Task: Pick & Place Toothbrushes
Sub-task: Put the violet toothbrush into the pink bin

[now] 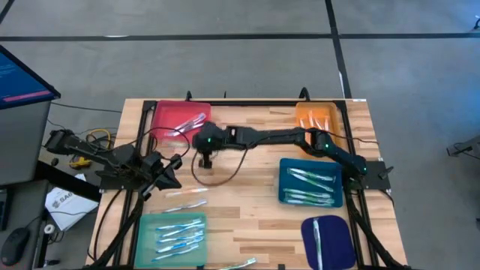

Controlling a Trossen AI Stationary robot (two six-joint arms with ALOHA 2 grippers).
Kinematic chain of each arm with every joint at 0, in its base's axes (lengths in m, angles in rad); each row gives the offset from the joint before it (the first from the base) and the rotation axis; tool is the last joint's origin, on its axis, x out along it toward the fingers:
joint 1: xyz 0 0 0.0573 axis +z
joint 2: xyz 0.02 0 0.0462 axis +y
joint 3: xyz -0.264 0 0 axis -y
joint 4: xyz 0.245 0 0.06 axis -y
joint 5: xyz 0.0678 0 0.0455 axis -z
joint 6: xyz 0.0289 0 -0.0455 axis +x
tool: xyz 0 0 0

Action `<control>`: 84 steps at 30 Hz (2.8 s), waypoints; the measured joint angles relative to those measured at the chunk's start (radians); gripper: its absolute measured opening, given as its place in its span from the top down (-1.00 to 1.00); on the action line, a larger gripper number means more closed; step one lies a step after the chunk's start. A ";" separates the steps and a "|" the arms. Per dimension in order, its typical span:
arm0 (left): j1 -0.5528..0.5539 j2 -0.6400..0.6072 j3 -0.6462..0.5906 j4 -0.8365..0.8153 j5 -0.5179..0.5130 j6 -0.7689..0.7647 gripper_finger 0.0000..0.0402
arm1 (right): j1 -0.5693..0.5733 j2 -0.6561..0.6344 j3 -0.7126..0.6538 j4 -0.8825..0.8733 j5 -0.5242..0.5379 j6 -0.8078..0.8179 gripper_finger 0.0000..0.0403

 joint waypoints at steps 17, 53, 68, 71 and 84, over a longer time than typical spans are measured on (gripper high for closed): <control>-0.018 0.000 0.000 0.008 -0.019 0.035 1.00 | -0.155 0.044 0.190 0.067 -0.037 0.176 0.92; 0.252 0.281 0.673 -1.556 -0.171 0.162 0.92 | 0.122 0.059 0.222 -0.394 0.031 -0.020 0.92; 0.129 0.558 0.672 -1.530 -0.223 0.151 -0.22 | 0.203 0.060 0.222 -0.408 0.161 -0.002 0.92; 0.129 0.560 0.672 -1.516 -0.284 0.154 -0.36 | 0.202 0.060 0.222 -0.411 0.162 0.003 0.92; 0.133 0.571 0.652 -1.510 -0.382 0.210 -0.42 | 0.202 0.060 0.222 -0.396 0.157 0.008 0.92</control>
